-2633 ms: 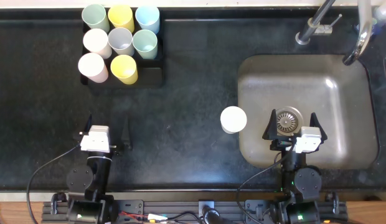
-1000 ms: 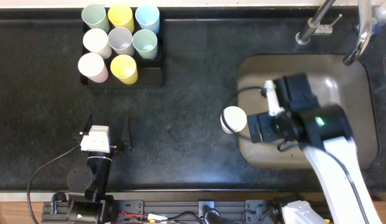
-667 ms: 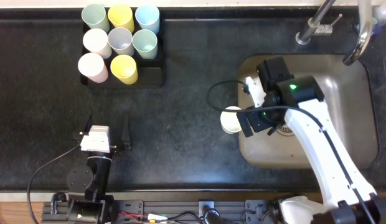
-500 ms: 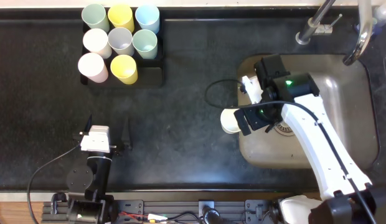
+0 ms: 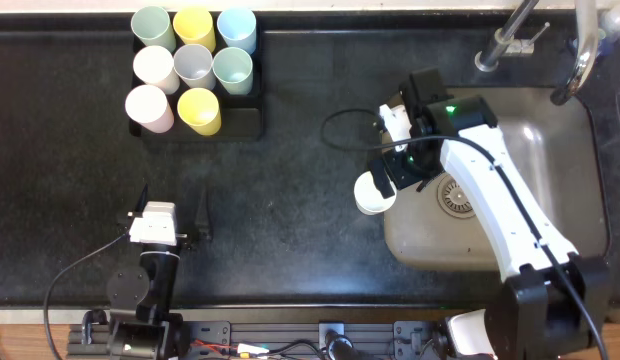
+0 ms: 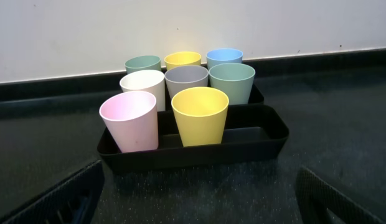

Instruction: Store Cups

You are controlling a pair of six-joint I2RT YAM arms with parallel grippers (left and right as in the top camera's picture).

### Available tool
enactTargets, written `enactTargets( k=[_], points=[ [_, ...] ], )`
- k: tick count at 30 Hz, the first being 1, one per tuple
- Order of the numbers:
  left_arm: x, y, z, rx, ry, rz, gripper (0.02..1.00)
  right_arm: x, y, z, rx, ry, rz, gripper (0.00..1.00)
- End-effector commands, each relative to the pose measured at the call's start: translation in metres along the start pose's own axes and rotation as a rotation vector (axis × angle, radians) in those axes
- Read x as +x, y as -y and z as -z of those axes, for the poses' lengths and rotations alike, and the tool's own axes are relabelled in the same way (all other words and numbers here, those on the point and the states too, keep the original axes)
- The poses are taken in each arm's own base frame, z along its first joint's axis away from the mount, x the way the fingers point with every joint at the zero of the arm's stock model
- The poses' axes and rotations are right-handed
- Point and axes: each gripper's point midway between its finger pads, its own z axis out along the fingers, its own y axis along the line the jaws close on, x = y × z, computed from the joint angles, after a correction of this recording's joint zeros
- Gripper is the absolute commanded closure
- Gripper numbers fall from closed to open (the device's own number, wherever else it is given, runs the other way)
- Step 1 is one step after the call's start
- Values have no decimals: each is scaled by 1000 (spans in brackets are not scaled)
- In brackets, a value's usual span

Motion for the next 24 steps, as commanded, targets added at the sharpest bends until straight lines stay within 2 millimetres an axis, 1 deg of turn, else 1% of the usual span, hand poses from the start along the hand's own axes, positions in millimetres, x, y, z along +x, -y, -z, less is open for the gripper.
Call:
enactTargets(
  k=[1,9,13,15,16,17,19,21,24],
  points=[
    [0,1,0,9,6,-18,20,-7,3,-3,11,-10,15,3],
    [0,1,0,9,6,-18,20,-5,7,-14,27,-51,20,1],
    [0,1,0,9,6,-18,20,-5,8,-22,22,-73,27,14],
    [0,1,0,9,6,-18,20,-6,8,-23,22,-72,27,18],
    [0,1,0,9,6,-18,20,-7,8,-23,22,-69,27,38],
    [0,1,0,9,6,-18,20,-7,8,-23,22,-65,28,86],
    [0,1,0,9,6,-18,23,-9,7,-23,14,-60,28,362],
    [0,1,0,9,6,-18,20,-10,2,-23,-16,-51,27,956],
    [0,1,0,9,6,-18,20,-12,-7,-23,-66,-42,27,956]
  ],
)
